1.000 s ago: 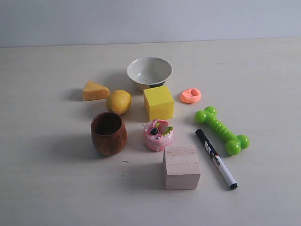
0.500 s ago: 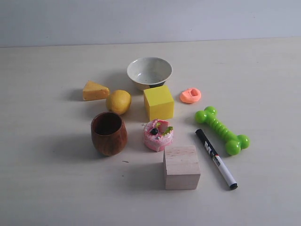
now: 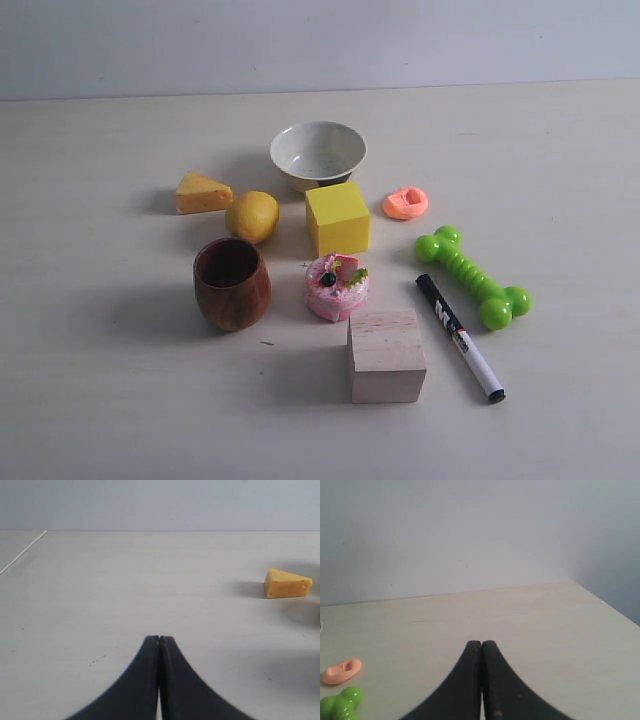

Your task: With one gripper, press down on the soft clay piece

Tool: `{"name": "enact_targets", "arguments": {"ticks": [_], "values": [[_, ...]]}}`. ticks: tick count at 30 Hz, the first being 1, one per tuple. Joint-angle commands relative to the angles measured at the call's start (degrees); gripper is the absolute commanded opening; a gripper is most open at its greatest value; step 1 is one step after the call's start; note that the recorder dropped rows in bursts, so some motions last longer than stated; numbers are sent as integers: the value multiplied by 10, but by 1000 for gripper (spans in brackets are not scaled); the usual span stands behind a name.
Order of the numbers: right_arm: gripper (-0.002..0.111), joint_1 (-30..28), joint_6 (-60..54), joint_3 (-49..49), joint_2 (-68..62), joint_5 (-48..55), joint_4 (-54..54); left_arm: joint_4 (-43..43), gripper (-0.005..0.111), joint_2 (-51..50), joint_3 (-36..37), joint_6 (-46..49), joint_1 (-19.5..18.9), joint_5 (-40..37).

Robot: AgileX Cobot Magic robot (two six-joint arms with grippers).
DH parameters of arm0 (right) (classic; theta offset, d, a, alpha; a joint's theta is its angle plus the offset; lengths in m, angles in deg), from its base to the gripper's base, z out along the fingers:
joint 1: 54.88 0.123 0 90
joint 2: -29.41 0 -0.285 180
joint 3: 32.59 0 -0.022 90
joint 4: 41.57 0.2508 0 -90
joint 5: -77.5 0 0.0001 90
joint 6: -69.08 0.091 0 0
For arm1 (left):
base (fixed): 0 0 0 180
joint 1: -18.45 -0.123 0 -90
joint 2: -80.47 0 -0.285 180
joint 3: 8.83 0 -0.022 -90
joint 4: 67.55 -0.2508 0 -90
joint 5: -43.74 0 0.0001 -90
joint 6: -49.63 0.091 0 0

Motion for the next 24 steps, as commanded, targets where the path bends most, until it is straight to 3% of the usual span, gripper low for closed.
{"name": "enact_targets", "arguments": {"ticks": [1, 24], "values": [[0, 1, 3, 22, 11, 1, -8, 1, 0, 4, 0, -1, 3, 5], [0, 1, 19, 22, 11, 45, -25, 1, 0, 4, 0, -1, 3, 5]]}}
